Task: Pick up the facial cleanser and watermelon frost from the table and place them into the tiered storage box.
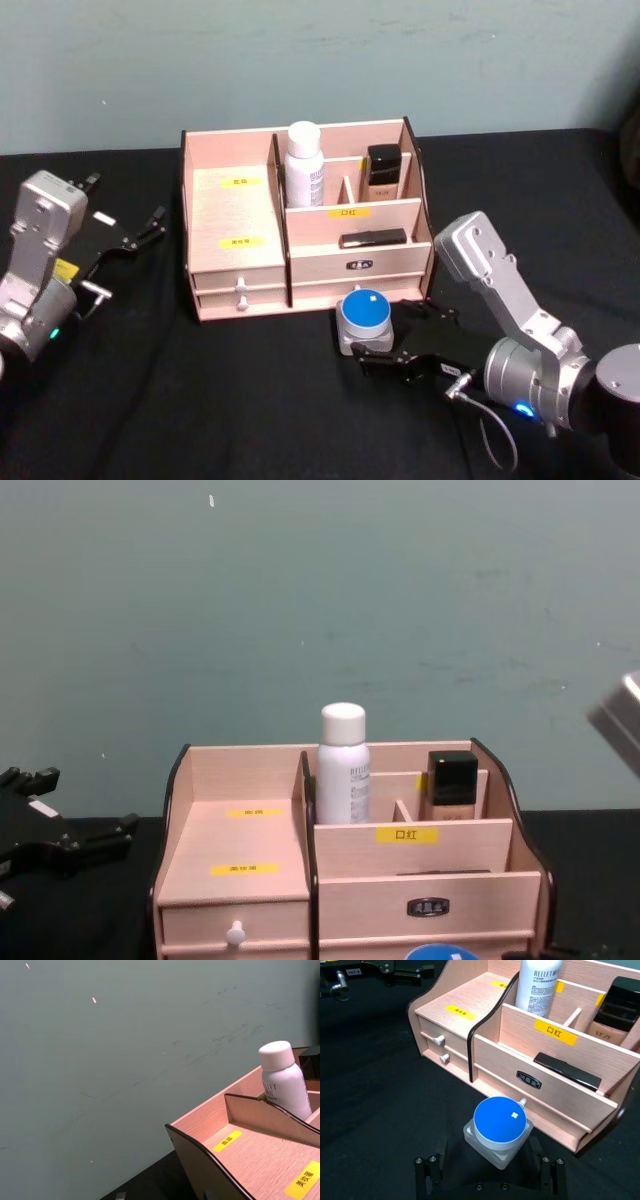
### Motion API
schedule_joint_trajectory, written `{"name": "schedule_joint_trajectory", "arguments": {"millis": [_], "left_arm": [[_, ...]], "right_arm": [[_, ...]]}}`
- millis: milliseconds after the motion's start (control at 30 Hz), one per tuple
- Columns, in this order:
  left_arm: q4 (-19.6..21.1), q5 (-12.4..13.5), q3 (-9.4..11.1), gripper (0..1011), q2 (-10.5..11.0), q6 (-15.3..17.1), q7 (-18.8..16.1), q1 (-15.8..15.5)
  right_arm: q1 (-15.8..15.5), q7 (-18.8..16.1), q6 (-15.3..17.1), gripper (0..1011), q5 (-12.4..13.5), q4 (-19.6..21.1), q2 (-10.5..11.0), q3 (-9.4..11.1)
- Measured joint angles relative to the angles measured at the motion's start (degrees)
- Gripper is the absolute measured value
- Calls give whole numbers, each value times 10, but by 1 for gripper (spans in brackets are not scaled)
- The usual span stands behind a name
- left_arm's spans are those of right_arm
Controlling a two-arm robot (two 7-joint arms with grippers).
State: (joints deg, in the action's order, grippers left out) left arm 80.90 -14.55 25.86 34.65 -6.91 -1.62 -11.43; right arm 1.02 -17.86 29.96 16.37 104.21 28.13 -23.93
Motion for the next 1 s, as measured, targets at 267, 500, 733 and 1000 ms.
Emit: {"name": "schedule_joint_trajectory", "arguments": {"millis": [267, 500, 733, 1000], "left_arm": [[0, 0, 0, 1010, 0, 0, 0, 0], [0, 0, 0, 1010, 0, 0, 0, 0], [0, 0, 0, 1010, 0, 0, 0, 0], [0, 0, 0, 1009, 0, 0, 0, 0]], "right_arm": [[15, -6, -2, 1000, -20, -21, -13, -8], [24, -11, -6, 1000, -37, -33, -24, -12], [31, -14, -9, 1000, -52, -44, -32, -12], [39, -17, -13, 1000, -68, -56, -43, -11]]}}
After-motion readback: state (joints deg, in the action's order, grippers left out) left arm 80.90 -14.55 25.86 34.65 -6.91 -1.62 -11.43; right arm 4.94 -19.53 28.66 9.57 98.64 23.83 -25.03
